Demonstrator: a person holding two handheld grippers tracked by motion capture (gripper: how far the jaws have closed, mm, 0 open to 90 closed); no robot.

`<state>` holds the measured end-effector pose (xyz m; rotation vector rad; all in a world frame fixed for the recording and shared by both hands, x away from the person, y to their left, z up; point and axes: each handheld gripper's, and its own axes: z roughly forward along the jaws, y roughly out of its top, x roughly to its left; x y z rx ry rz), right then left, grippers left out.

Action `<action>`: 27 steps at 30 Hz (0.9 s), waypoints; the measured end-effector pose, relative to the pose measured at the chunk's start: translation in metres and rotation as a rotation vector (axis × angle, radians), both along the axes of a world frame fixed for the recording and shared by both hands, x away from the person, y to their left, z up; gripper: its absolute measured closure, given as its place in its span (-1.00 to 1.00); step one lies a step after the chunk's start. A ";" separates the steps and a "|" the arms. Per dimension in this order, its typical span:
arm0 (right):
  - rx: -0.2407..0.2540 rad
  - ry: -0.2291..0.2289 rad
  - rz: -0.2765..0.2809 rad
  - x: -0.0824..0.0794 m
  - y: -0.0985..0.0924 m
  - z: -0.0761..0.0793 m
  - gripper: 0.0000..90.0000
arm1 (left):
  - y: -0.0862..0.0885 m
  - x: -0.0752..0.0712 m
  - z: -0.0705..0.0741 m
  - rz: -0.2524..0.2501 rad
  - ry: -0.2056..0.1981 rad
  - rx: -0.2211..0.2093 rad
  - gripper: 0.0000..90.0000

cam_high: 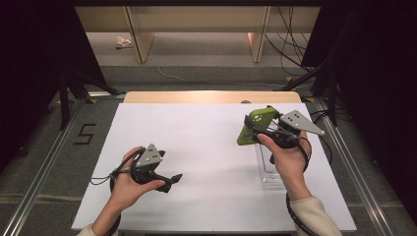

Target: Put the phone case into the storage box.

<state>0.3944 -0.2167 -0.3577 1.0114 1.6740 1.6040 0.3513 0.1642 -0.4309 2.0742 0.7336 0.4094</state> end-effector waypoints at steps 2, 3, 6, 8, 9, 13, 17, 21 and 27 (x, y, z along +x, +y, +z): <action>0.002 0.000 -0.010 0.000 -0.003 0.001 -0.61 | 0.001 0.000 0.000 0.003 0.001 0.000 -0.92; 0.002 0.000 -0.010 0.000 -0.003 0.001 -0.61 | 0.001 0.000 0.000 0.004 0.003 -0.001 -0.92; 0.000 -0.001 -0.021 0.001 -0.006 0.002 -0.61 | 0.002 0.000 0.000 0.006 0.002 -0.002 -0.92; 0.001 -0.001 -0.028 0.001 -0.007 0.002 -0.61 | 0.002 0.000 0.000 0.008 0.002 -0.001 -0.92; 0.001 -0.002 -0.031 0.001 -0.008 0.002 -0.61 | 0.003 0.000 0.000 0.009 0.002 -0.001 -0.92; 0.001 -0.003 -0.046 0.002 -0.013 0.003 -0.61 | 0.005 0.001 -0.001 0.013 0.003 -0.002 -0.92; 0.002 -0.002 -0.065 0.003 -0.017 0.004 -0.61 | 0.005 0.001 -0.001 0.014 0.004 -0.003 -0.92; 0.000 -0.006 -0.082 0.004 -0.021 0.004 -0.61 | 0.006 0.001 -0.001 0.016 0.003 -0.005 -0.92; -0.003 -0.008 -0.100 0.005 -0.026 0.005 -0.61 | 0.006 0.001 -0.001 0.018 0.005 -0.005 -0.92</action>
